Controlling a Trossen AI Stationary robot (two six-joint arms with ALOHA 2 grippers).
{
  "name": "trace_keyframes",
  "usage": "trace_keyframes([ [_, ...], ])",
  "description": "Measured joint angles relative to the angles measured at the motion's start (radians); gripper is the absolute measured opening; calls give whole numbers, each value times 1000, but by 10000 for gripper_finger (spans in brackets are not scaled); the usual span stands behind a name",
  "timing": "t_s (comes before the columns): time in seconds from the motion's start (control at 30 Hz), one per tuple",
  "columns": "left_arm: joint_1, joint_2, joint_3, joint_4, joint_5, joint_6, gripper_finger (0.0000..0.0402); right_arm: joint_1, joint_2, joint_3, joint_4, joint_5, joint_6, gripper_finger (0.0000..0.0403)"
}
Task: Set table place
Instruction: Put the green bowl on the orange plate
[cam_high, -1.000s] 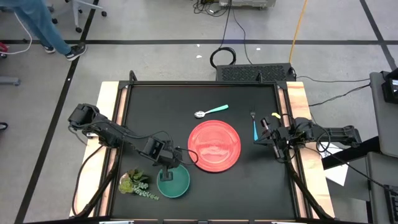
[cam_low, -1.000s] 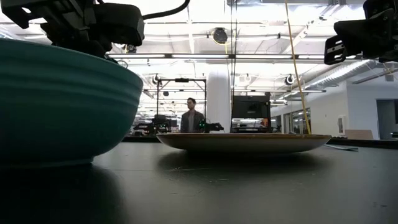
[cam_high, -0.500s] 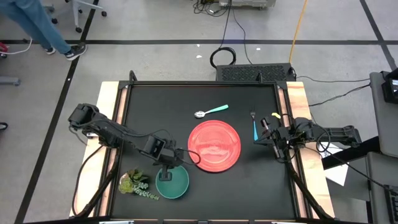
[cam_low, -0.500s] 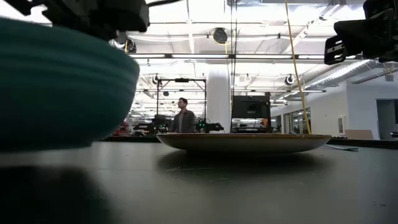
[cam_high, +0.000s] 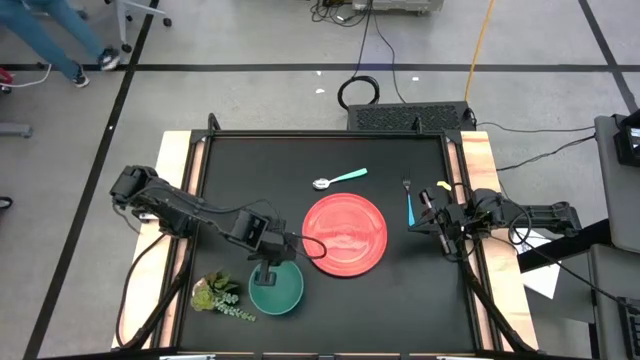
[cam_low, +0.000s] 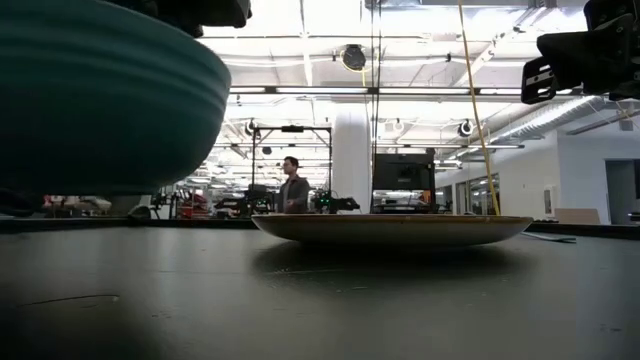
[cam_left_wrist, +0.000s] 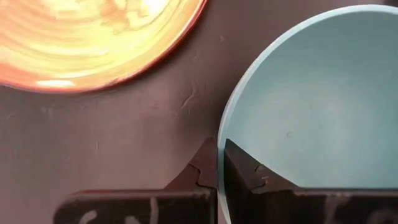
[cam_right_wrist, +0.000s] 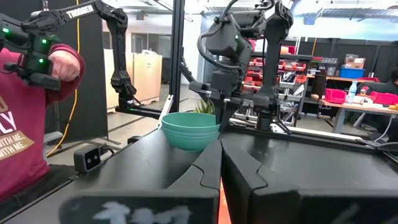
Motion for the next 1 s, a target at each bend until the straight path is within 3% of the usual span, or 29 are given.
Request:
trace_keyframes([
  [0.23, 50, -35, 11, 3, 84, 59, 5, 0, 0, 0, 0, 0, 0, 0],
  [0.63, 58, -207, 32, 34, 45, 156, 5, 0, 11, 0, 2, 0, 1, 0],
  [1.0, 78, -246, 31, -53, 15, 143, 5, 0, 27, 0, 8, 0, 8, 0],
])
